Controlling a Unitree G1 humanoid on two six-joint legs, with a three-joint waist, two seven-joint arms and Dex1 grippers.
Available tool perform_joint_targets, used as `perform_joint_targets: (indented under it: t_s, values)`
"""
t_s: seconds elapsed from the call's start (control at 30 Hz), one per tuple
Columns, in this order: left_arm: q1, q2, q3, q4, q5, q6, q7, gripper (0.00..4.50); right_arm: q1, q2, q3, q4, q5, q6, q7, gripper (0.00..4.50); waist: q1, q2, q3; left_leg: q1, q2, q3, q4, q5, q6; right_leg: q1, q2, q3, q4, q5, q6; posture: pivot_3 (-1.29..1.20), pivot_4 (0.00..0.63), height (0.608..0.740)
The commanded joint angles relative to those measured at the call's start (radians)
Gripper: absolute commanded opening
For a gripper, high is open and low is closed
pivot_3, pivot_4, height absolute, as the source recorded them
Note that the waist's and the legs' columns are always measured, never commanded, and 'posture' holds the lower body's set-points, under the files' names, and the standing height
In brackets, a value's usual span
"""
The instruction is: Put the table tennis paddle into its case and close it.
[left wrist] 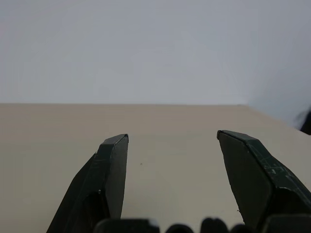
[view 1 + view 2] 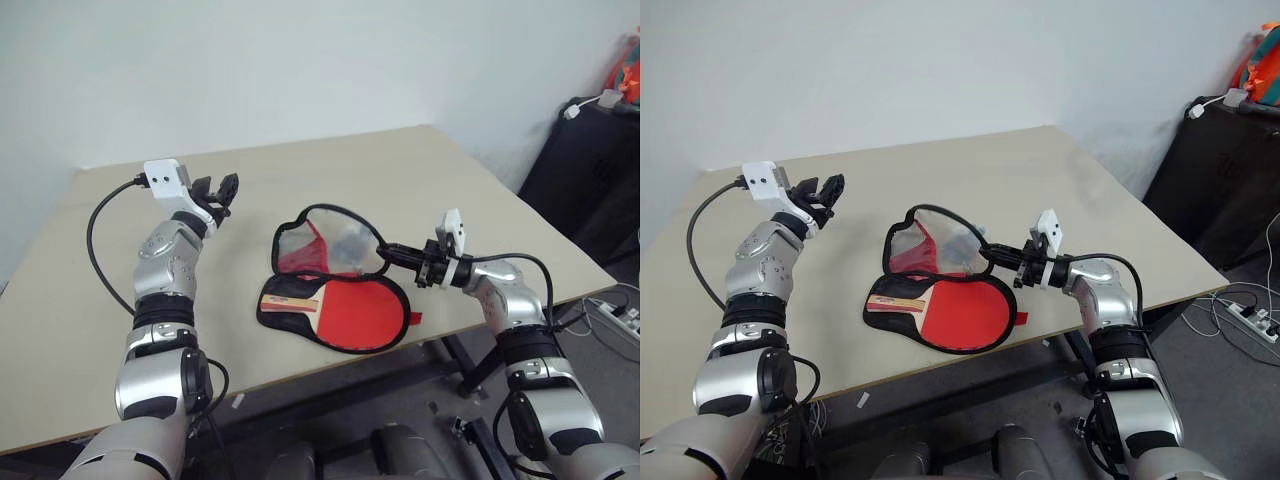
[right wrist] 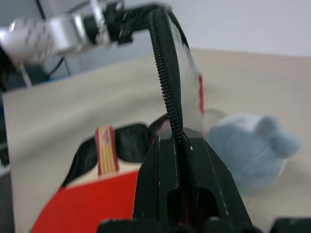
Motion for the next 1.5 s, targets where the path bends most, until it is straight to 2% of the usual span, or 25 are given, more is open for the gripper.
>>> perform_joint_targets:
  t_s: [0.03, 0.4, 0.87, 0.9, 0.97, 1.2, 1.5]
  values:
    - [-0.051, 0.026, 0.006, 0.006, -0.002, -0.028, -0.012, 3.08, -0.009, -0.008, 0.013, -0.026, -0.014, -0.063, 0.015, 0.02, 0.0, 0.0, 0.0, 0.0, 0.0, 0.0, 0.0, 0.0, 0.0, 0.0, 0.0, 0.0, 0.0, 0.0, 0.0, 0.0, 0.0, 0.74]
    - [-0.054, 0.02, -0.019, 0.027, 0.015, -0.027, -0.03, 3.08, 0.005, -0.012, 0.006, -0.064, 0.042, -0.126, 0.11, 0.02, 0.001, 0.0, 0.0, 0.0, 0.0, 0.0, 0.0, 0.0, 0.0, 0.0, 0.0, 0.0, 0.0, 0.0, 0.0, 0.0, 0.0, 0.74]
    - [-0.09, 0.01, -0.069, 0.074, 0.039, -0.029, -0.073, 3.08, 0.019, -0.09, 0.137, -0.049, -0.071, -0.278, 0.23, 0.02, 0.001, -0.001, 0.0, 0.0, 0.0, 0.0, 0.001, 0.0, 0.0, 0.0, 0.0, 0.0, 0.0, 0.0, 0.0, 0.0, 0.0, 0.74]
    - [-0.09, 0.009, -0.069, 0.075, 0.04, -0.029, -0.074, 3.08, 0.021, -0.096, 0.147, -0.046, -0.084, -0.301, 0.236, 0.39, 0.001, -0.001, 0.0, 0.0, 0.0, 0.0, 0.001, 0.0, 0.0, 0.0, 0.0, 0.0, 0.0, 0.0, 0.0, 0.0, 0.0, 0.74]
    - [-0.091, 0.006, -0.069, 0.076, 0.042, -0.029, -0.076, 3.08, 0.023, -0.102, 0.162, -0.032, -0.107, -0.338, 0.238, 0.62, 0.001, -0.001, 0.0, 0.0, 0.0, 0.0, 0.001, 0.0, 0.0, 0.0, 0.0, 0.0, 0.0, 0.0, 0.0, 0.0, 0.0, 0.74]
    - [-0.092, 0.001, -0.069, 0.075, 0.042, -0.027, -0.08, 3.08, 0.012, -0.106, 0.185, -0.009, -0.126, -0.361, 0.244, 2.55, 0.001, -0.001, 0.0, 0.0, 0.0, 0.0, 0.001, 0.0, 0.0, 0.0, 0.0, 0.0, 0.0, 0.0, 0.0, 0.0, 0.0, 0.74]
    - [-0.082, -0.012, -0.075, 0.047, 0.038, -0.012, -0.107, 3.08, 0.021, -0.164, 0.222, -0.033, -0.162, -0.285, 0.276, 2.55, 0.002, -0.001, 0.0, 0.0, 0.0, 0.0, 0.001, 0.0, 0.0, 0.0, 0.0, 0.0, 0.0, 0.0, 0.0, 0.0, 0.0, 0.74]
